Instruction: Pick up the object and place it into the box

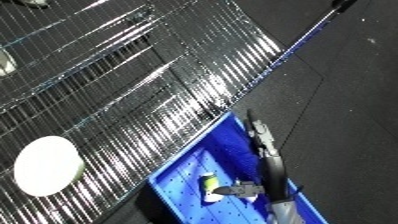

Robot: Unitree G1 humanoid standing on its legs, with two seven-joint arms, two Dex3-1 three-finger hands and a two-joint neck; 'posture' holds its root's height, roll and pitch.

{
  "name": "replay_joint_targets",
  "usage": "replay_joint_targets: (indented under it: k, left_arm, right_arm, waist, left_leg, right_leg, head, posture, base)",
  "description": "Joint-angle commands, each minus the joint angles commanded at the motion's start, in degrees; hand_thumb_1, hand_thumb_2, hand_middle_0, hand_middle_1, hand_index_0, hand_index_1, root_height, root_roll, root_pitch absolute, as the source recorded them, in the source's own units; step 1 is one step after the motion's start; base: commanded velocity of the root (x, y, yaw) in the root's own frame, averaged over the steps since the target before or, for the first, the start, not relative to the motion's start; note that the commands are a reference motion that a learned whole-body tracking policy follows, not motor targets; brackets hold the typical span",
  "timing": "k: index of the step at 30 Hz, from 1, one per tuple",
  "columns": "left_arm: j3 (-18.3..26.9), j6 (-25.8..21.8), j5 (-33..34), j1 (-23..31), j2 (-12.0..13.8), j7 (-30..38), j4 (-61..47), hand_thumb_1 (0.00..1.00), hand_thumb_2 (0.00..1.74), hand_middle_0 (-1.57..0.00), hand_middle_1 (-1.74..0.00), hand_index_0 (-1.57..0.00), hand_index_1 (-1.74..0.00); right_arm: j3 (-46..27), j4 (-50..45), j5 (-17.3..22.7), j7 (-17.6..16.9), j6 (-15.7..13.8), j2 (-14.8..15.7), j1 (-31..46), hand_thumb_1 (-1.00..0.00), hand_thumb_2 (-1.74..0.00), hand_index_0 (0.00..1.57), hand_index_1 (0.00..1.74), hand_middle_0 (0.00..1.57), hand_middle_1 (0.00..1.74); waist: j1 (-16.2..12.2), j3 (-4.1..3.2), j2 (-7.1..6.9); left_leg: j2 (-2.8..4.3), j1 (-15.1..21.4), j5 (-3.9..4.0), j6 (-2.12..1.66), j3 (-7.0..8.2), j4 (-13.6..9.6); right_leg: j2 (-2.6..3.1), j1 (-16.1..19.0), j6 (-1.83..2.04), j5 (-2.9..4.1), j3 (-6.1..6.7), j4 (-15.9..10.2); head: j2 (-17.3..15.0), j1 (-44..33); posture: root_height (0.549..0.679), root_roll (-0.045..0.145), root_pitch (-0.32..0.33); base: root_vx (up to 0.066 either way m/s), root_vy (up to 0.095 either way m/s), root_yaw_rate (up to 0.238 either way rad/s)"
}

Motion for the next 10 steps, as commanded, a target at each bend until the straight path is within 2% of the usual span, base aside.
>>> replay_joint_targets:
  k: [4, 10]
  left_arm:
    - [-0.5, 0.6, 0.3, -0.8, 0.0, -0.3, 0.2, 1.0, 1.74, -1.57, -1.74, -1.57, -1.74]
    - [-0.8, 2.0, 1.0, -2.7, -0.3, -0.8, 1.4, 1.0, 1.74, -1.57, -1.74, -1.57, -1.74]
  right_arm:
    - [2.7, -2.7, -2.1, 3.6, 3.2, -1.4, -3.2, 0.0, 0.0, 0.0, 0.0, 0.0, 0.0]
    - [5.6, -3.5, -1.2, 8.9, 6.6, -2.2, -9.1, 0.0, 0.0, 0.0, 0.0, 0.0, 0.0]
  waist:
    - [1.3, 0.0, -0.44]
    - [3.1, 0.0, -1.27]
  left_leg:
    - [-0.24, -0.3, 0.35, -0.18, -0.78, 0.1]
    - [-0.52, -1.0, 0.45, -0.42, -1.91, 1.2]
  right_leg:
    - [-0.25, 0.2, -0.03, 0.06, -0.57, 0.0]
    - [-0.89, 0.6, -0.01, 0.23, -1.61, 0.1]
  head:
    - [-0.3, -1.9]
    - [-1.4, -6.0]
  posture:
    - [0.63, 0.1, 0.069]
    - [0.629, 0.096, 0.058]
  base:
    - [-0.01, -0.055, 0.109]
    - [-0.01, -0.057, 0.123]
